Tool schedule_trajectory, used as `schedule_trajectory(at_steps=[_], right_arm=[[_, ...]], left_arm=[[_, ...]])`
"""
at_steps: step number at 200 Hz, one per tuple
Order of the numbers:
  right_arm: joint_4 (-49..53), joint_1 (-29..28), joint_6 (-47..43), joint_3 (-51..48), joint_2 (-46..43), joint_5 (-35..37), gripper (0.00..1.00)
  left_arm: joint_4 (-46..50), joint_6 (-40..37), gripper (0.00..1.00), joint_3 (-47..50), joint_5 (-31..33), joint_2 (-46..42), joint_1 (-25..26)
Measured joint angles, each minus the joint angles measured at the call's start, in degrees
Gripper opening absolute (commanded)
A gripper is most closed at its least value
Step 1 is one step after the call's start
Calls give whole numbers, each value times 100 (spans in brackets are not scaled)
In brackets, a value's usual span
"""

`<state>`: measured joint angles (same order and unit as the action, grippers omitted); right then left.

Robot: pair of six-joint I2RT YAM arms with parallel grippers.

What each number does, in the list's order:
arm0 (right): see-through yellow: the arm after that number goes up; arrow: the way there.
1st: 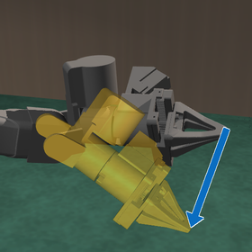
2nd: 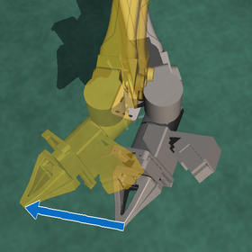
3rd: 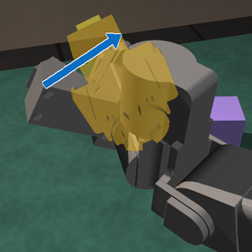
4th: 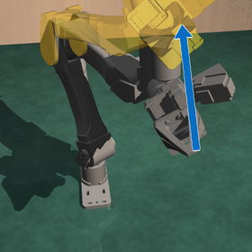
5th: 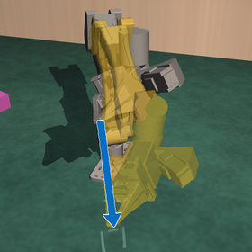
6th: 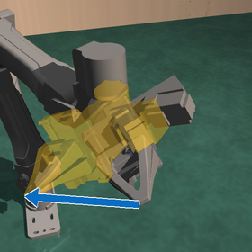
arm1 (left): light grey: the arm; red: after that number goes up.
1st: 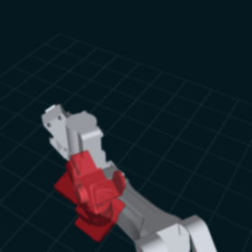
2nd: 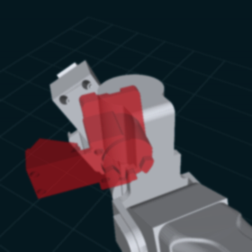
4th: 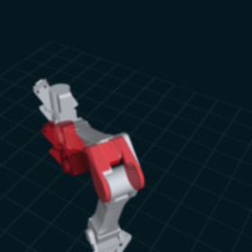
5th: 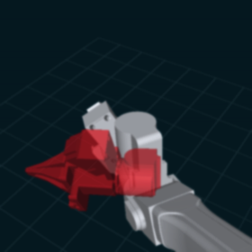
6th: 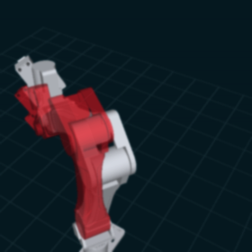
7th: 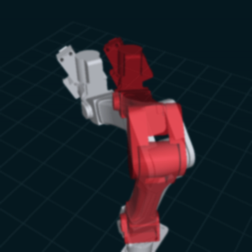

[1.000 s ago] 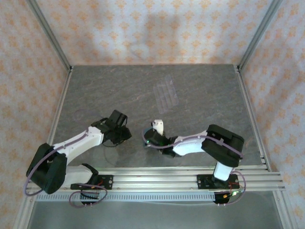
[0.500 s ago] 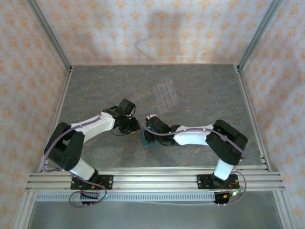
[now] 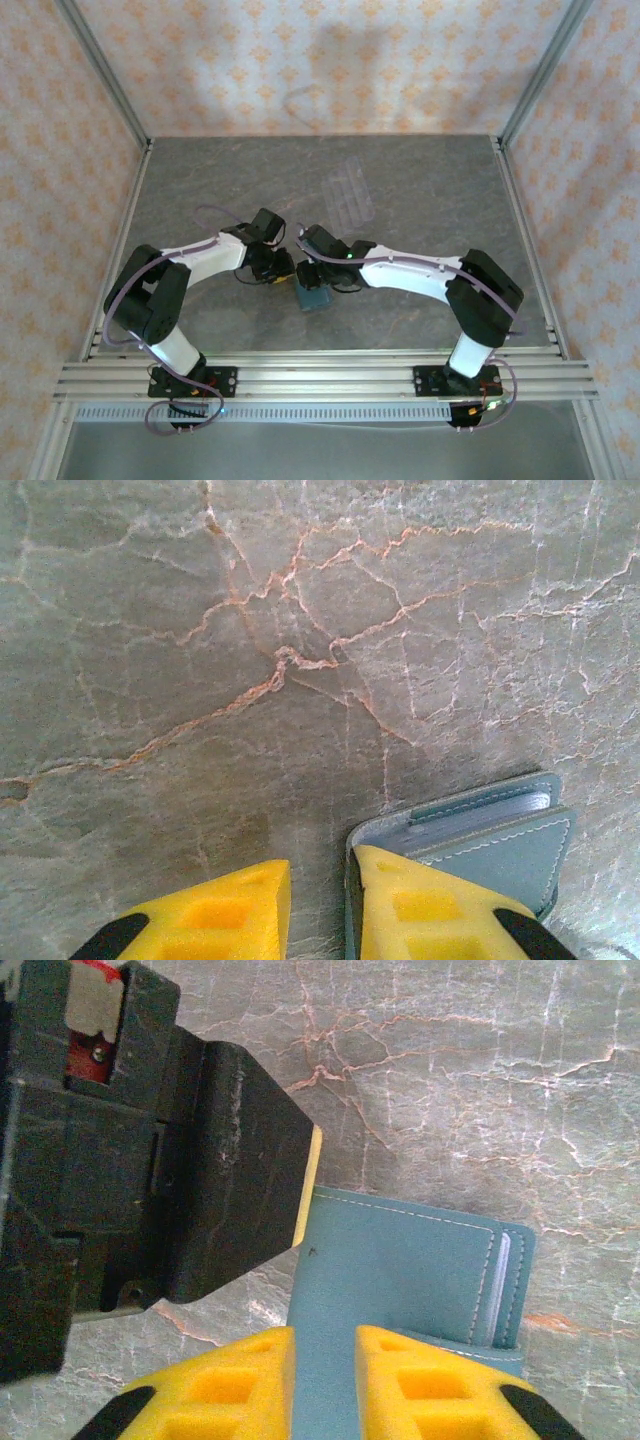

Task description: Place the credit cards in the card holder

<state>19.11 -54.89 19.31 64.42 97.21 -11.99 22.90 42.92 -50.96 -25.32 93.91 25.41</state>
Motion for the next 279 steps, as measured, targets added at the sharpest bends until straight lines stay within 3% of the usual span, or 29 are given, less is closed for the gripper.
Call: schedule_trajectory(at_steps=[60, 147, 279], right_arm=[[903, 9, -9, 428, 42, 109, 21], [1556, -24, -35, 1019, 815, -85, 21], [2376, -260, -142, 1624, 1283, 629, 14]], left_arm=[[-59, -85, 22, 0, -131, 0, -33], [-170, -101, 23, 107, -153, 0, -184], [-330, -101, 22, 297, -293, -13, -334]])
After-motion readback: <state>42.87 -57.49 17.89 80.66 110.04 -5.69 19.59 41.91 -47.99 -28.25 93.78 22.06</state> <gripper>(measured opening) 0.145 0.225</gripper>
